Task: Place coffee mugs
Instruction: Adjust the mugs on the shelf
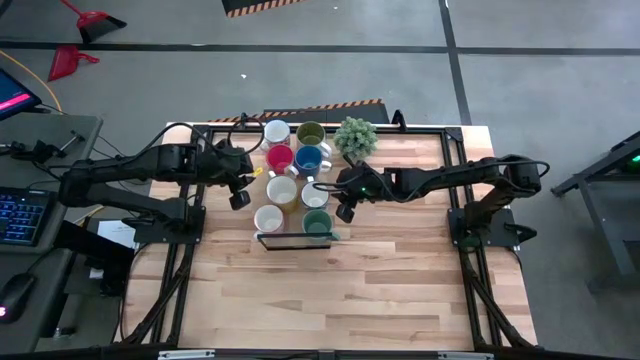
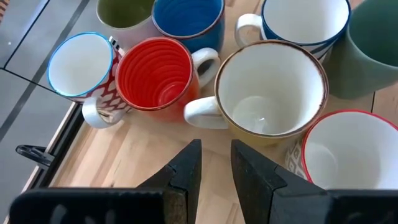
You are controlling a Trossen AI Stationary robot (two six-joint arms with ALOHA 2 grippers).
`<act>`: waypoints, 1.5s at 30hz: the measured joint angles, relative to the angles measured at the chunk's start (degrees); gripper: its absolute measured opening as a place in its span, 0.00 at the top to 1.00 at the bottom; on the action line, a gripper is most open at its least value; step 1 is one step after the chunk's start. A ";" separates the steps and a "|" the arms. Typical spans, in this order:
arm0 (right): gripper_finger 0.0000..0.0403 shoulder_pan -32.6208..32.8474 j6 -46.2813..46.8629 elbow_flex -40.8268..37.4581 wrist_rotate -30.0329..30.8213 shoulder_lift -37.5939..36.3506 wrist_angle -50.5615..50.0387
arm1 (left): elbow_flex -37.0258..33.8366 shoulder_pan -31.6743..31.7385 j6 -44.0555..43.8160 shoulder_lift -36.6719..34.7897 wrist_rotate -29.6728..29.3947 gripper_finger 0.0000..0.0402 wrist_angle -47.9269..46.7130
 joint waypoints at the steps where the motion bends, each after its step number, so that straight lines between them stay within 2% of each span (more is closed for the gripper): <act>1: 0.74 0.00 -0.01 0.00 -0.33 0.00 0.10 | 0.00 0.00 -0.06 0.00 0.00 0.81 0.00; 35: 0.74 0.00 -1.75 0.02 -4.81 0.42 1.88 | 0.00 0.00 -1.52 0.01 -0.02 0.81 -2.36; 39: 0.74 0.02 -0.55 0.02 1.45 0.09 1.21 | 0.00 0.00 -3.40 0.02 0.59 0.81 -5.61; 42: 0.74 0.00 -0.11 0.02 9.42 -1.19 -1.05 | 0.02 0.02 -6.17 0.02 3.70 0.81 -8.48; 45: 0.74 -0.04 1.73 0.02 14.63 -3.25 -3.78 | 0.02 -0.28 -9.70 0.04 7.28 0.81 -10.00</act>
